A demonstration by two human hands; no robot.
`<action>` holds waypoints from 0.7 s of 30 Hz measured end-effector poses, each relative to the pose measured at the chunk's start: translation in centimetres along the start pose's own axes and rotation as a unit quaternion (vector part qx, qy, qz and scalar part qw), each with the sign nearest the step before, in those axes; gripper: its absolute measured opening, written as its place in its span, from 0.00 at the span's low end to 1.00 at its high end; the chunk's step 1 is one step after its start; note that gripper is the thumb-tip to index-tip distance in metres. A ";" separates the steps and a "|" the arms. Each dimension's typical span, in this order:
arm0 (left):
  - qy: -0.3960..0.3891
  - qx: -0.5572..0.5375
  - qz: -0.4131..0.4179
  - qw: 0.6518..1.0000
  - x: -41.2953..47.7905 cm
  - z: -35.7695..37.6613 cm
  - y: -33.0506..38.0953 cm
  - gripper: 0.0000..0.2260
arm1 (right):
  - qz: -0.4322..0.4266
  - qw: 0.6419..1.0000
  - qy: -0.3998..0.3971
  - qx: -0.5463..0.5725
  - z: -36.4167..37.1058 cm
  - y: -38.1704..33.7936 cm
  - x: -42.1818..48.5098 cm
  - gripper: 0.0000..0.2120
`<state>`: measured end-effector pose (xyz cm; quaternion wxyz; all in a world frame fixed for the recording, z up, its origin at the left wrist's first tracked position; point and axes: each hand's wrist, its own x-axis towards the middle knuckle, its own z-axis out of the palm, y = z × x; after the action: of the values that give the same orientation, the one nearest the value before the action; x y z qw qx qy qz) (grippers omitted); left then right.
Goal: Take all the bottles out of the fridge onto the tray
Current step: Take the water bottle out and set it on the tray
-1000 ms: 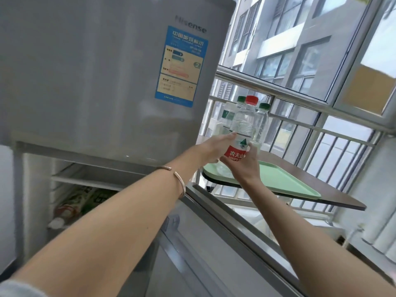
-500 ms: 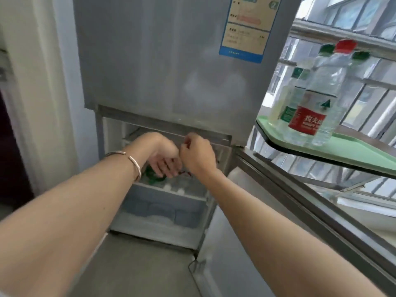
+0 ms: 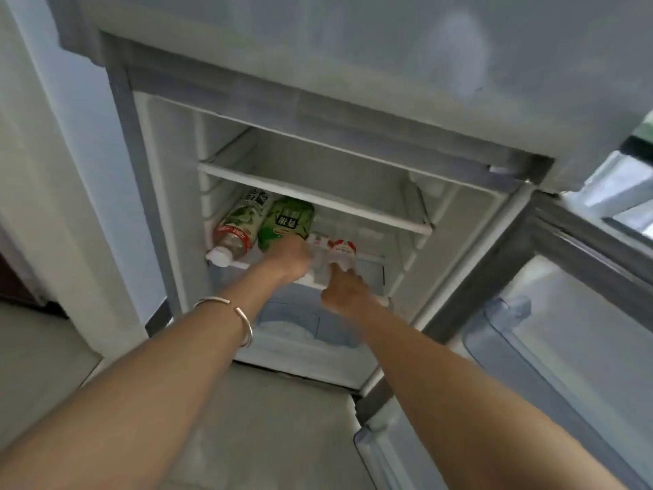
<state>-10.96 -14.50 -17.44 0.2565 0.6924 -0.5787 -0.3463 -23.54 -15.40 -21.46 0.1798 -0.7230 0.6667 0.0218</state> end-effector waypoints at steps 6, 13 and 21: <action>-0.031 -0.017 -0.015 0.999 1.8 0.5 -3.0 0.11 | 0.002 1.000 -0.003 -0.014 2.5 1.0 2.4 0.27; -0.072 -0.010 -0.046 0.996 -1.0 -2.0 -0.9 0.07 | -0.030 0.987 0.148 -0.044 -2.7 0.2 -0.9 0.23; -0.142 0.082 -0.037 0.986 -9.4 -5.2 6.4 0.25 | -0.150 0.968 0.180 -0.085 -10.9 -2.0 -12.3 0.22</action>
<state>-11.75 -6.81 -7.59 0.1012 0.6756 -0.6097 -0.4020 -25.26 -6.70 -7.49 -0.0044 -0.8196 0.5675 -0.0789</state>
